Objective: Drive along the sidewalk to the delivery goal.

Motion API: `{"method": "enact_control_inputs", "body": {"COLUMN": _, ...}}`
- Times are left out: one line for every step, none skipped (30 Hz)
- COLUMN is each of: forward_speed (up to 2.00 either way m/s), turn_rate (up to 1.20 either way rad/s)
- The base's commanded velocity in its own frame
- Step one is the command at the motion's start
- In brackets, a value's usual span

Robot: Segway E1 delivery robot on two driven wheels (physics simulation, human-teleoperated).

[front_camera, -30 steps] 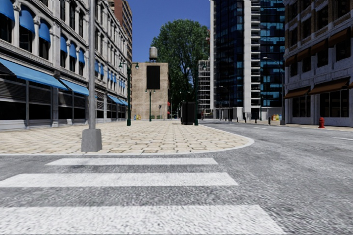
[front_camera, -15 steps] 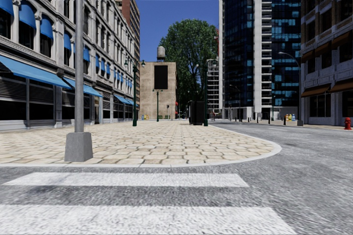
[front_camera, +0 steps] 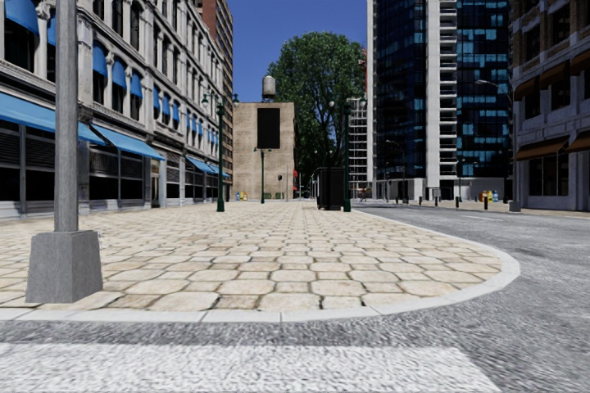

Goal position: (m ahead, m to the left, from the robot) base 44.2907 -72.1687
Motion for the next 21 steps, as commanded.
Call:
{"method": "enact_control_inputs", "body": {"forward_speed": 2.0, "turn_rate": 0.0}}
{"method": "enact_control_inputs", "body": {"forward_speed": 2.0, "turn_rate": 0.0}}
{"method": "enact_control_inputs", "body": {"forward_speed": 2.0, "turn_rate": 0.0}}
{"method": "enact_control_inputs", "body": {"forward_speed": 2.0, "turn_rate": 0.0}}
{"method": "enact_control_inputs", "body": {"forward_speed": 2.0, "turn_rate": 0.0}}
{"method": "enact_control_inputs", "body": {"forward_speed": 2.0, "turn_rate": 0.0}}
{"method": "enact_control_inputs", "body": {"forward_speed": 2.0, "turn_rate": 0.0}}
{"method": "enact_control_inputs", "body": {"forward_speed": 2.0, "turn_rate": 0.0}}
{"method": "enact_control_inputs", "body": {"forward_speed": 2.0, "turn_rate": 0.0}}
{"method": "enact_control_inputs", "body": {"forward_speed": 2.0, "turn_rate": 0.0}}
{"method": "enact_control_inputs", "body": {"forward_speed": 2.0, "turn_rate": 0.0}}
{"method": "enact_control_inputs", "body": {"forward_speed": 2.0, "turn_rate": 0.0}}
{"method": "enact_control_inputs", "body": {"forward_speed": 2.0, "turn_rate": 0.0}}
{"method": "enact_control_inputs", "body": {"forward_speed": 2.0, "turn_rate": 0.0}}
{"method": "enact_control_inputs", "body": {"forward_speed": 2.0, "turn_rate": 0.0}}
{"method": "enact_control_inputs", "body": {"forward_speed": 2.0, "turn_rate": 0.0}}
{"method": "enact_control_inputs", "body": {"forward_speed": 2.0, "turn_rate": 0.0}}
{"method": "enact_control_inputs", "body": {"forward_speed": 1.82, "turn_rate": 0.0}}
{"method": "enact_control_inputs", "body": {"forward_speed": 1.5, "turn_rate": 0.0}}
{"method": "enact_control_inputs", "body": {"forward_speed": 1.36, "turn_rate": 0.0}}
{"method": "enact_control_inputs", "body": {"forward_speed": 1.36, "turn_rate": 0.0}}
